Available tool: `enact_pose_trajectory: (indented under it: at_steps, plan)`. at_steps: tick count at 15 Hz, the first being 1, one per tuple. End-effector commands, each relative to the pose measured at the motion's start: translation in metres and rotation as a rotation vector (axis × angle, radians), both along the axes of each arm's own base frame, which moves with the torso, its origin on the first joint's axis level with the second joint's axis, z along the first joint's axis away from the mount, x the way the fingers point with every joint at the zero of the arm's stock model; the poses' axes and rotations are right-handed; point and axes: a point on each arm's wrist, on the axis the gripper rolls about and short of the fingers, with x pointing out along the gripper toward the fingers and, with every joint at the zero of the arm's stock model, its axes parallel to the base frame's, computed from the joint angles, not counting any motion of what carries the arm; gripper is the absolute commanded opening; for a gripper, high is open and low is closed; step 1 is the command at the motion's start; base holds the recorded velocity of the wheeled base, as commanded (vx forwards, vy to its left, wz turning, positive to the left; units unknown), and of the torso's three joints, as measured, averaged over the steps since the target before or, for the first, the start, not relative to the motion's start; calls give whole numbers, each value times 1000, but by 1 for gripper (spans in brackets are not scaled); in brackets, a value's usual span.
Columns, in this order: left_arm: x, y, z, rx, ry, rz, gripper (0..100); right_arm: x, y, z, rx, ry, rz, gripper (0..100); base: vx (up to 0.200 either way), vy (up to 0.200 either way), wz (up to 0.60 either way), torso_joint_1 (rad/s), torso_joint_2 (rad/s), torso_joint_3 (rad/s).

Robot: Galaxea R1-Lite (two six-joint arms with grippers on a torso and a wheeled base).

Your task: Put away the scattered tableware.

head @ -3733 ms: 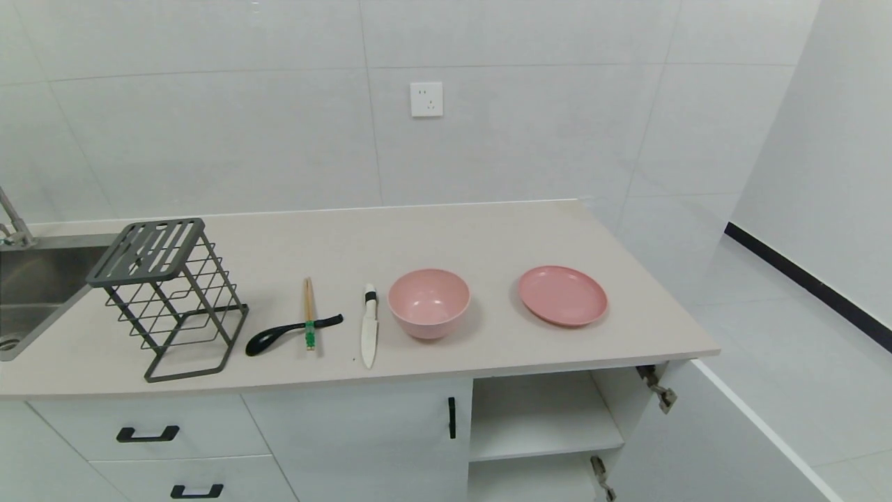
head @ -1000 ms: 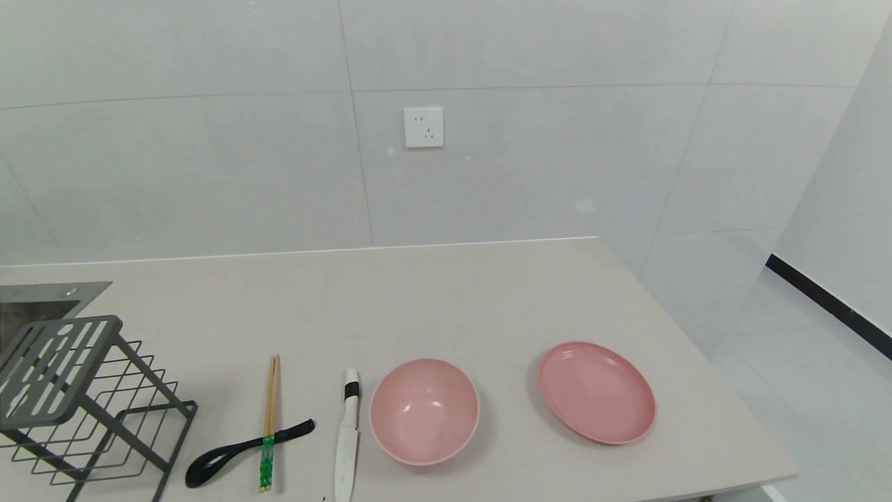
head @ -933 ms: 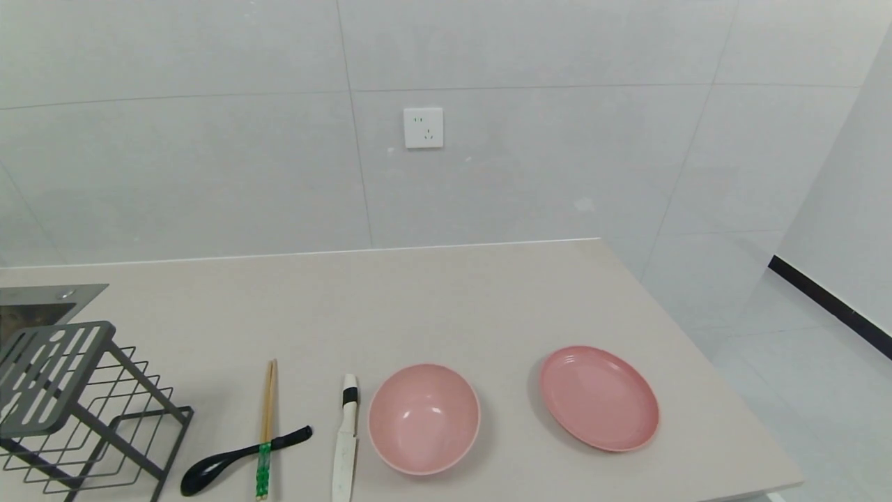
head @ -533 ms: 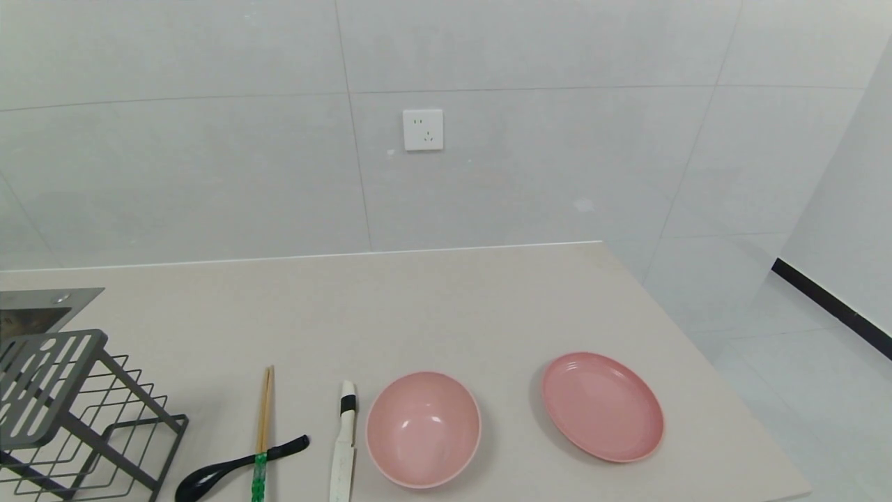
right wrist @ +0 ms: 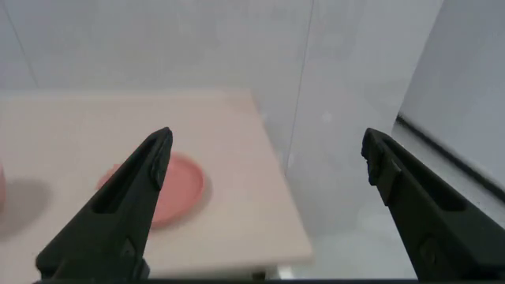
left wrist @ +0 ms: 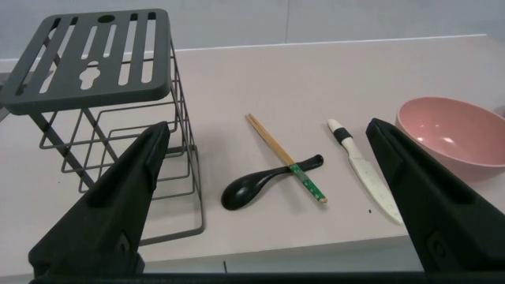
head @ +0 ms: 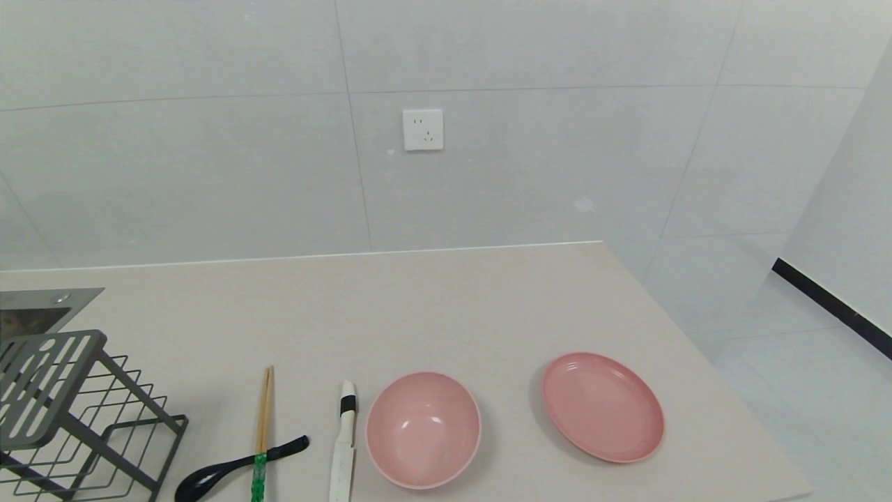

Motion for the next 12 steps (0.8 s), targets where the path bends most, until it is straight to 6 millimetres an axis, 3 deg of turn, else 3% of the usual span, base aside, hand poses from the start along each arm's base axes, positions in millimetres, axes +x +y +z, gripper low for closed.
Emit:
enact_pose_trajectory:
  at_steps: [1, 3, 5, 6, 7, 10, 12]
  plan:
    - [0, 0, 0, 0, 1, 0, 100, -1, 3, 11, -18, -95, 3, 100, 0, 0, 0, 0, 0, 0]
    - [0, 0, 0, 8, 0, -2, 100, 1, 7, 14, 21, -1, 180, 100, 0, 0, 0, 0, 0, 0]
    - [0, 0, 0, -2, 0, 0, 100, 6, 8, 36, 56, 109, 282, 100, 0, 0, 0, 0, 0, 0]
    - [0, 0, 0, -6, 2, 0, 100, 20, 7, 61, 88, 204, 354, 100, 0, 0, 0, 0, 0, 0]
    - [0, 0, 0, -8, 2, 0, 100, 33, 4, 71, 102, 259, 380, 100, 0, 0, 0, 0, 0, 0]
    - [0, 0, 0, -8, 2, 0, 100, 73, -1, 74, 66, 404, 438, 100, 0, 0, 0, 0, 0, 0]
    - [0, 0, 0, -8, 2, 0, 100, 88, 0, 71, 68, 466, 481, 100, 0, 0, 0, 0, 0, 0]
